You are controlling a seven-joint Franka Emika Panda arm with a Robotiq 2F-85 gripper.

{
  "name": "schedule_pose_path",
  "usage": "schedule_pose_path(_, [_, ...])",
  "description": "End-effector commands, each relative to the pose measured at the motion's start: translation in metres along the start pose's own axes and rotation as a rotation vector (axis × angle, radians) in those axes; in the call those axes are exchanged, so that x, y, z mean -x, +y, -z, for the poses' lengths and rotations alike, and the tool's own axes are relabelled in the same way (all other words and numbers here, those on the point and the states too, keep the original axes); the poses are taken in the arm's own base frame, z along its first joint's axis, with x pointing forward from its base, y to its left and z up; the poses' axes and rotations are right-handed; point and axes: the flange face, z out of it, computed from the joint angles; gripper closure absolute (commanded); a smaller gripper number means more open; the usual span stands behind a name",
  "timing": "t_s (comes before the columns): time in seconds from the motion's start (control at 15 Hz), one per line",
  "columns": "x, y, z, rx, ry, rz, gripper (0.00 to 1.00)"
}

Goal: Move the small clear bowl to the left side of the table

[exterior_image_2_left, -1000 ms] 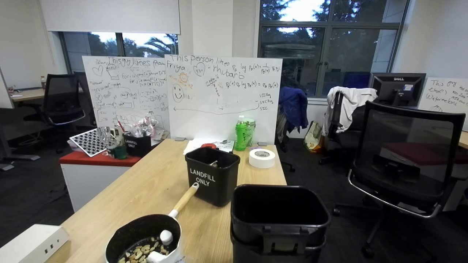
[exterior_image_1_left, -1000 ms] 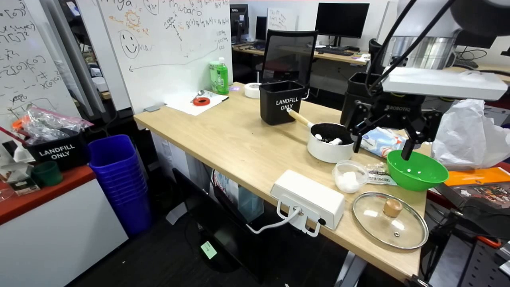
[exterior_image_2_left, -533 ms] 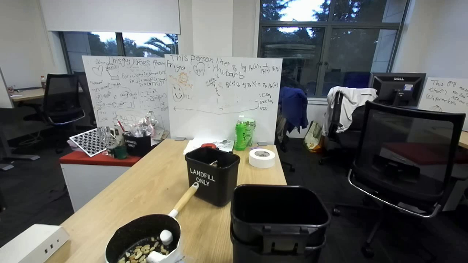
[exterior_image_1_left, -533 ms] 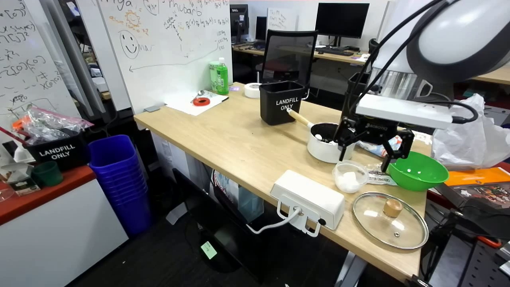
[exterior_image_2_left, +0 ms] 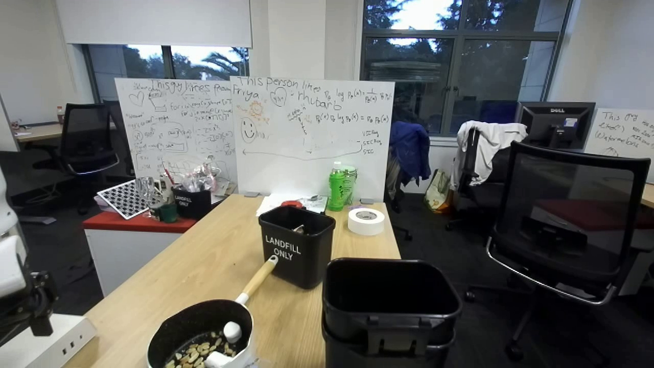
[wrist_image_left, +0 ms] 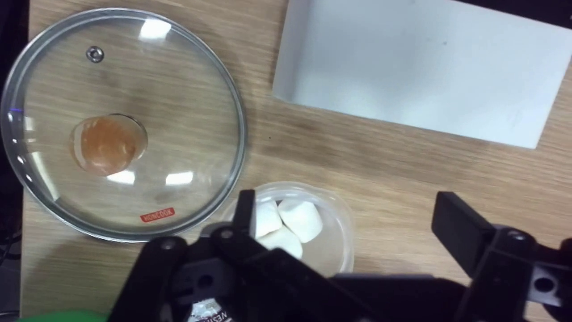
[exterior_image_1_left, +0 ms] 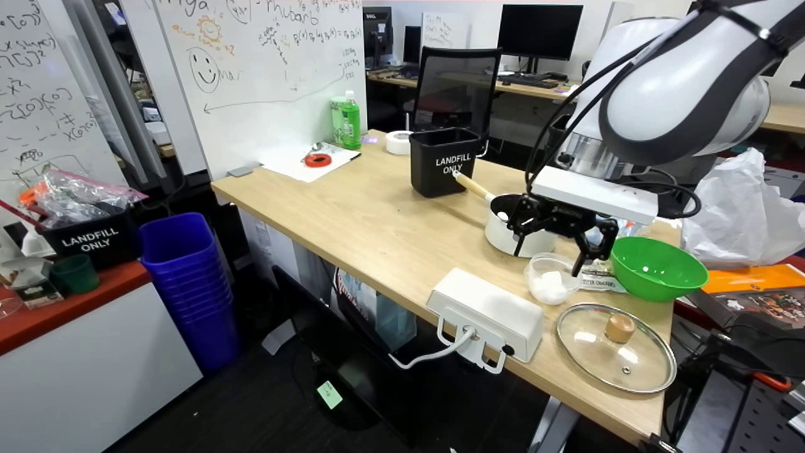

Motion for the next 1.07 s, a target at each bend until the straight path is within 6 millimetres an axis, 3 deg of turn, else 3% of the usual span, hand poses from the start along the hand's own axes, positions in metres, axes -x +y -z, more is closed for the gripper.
schedule_pose_path(0.0, [-0.014,-0.013,-0.012,-0.021,0.021,-0.016,0.00])
schedule_pose_path(0.47, [-0.044,-0.021,-0.024,-0.033,0.072,-0.054,0.00])
schedule_pose_path(0.87, [-0.050,-0.023,-0.039,-0.008,0.095,-0.066,0.00])
schedule_pose_path(0.93, [-0.051,-0.024,-0.040,-0.009,0.099,-0.067,0.04])
schedule_pose_path(1.0, [-0.051,-0.024,-0.041,-0.009,0.102,-0.067,0.22])
